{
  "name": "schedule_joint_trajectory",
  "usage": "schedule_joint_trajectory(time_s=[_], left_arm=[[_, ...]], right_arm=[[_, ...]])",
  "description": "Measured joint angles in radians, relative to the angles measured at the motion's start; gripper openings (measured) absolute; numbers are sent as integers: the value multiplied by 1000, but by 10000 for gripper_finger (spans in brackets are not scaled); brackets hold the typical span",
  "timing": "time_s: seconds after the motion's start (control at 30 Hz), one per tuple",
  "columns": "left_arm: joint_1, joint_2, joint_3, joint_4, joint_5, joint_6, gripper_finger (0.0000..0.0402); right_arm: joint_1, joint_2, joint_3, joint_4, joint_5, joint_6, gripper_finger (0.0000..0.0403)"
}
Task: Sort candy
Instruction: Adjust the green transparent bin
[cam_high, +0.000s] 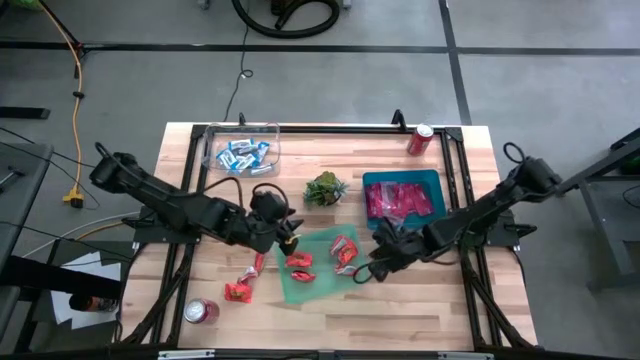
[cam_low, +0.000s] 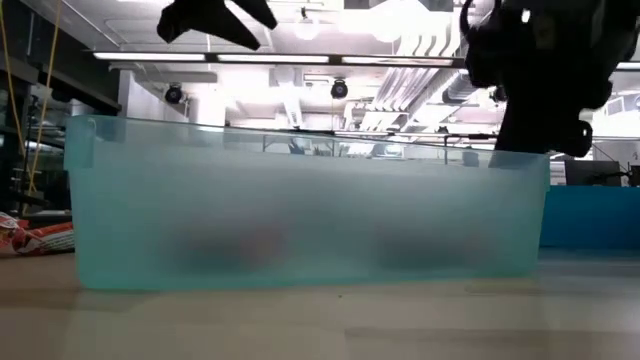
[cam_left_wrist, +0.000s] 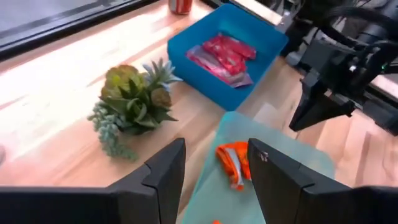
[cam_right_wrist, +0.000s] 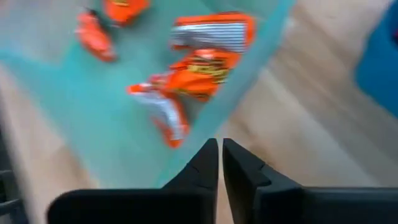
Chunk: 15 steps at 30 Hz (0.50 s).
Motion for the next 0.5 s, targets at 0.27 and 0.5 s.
schedule_joint_trajectory(time_s=[0.27, 0.5], left_arm=[[-24, -4, 0, 2, 3, -2, 161], [-41, -4, 0, -18, 5, -20, 161]], right_arm=[[0, 131, 36, 16, -35, 36, 2], [48, 170, 36, 102, -78, 99, 1]])
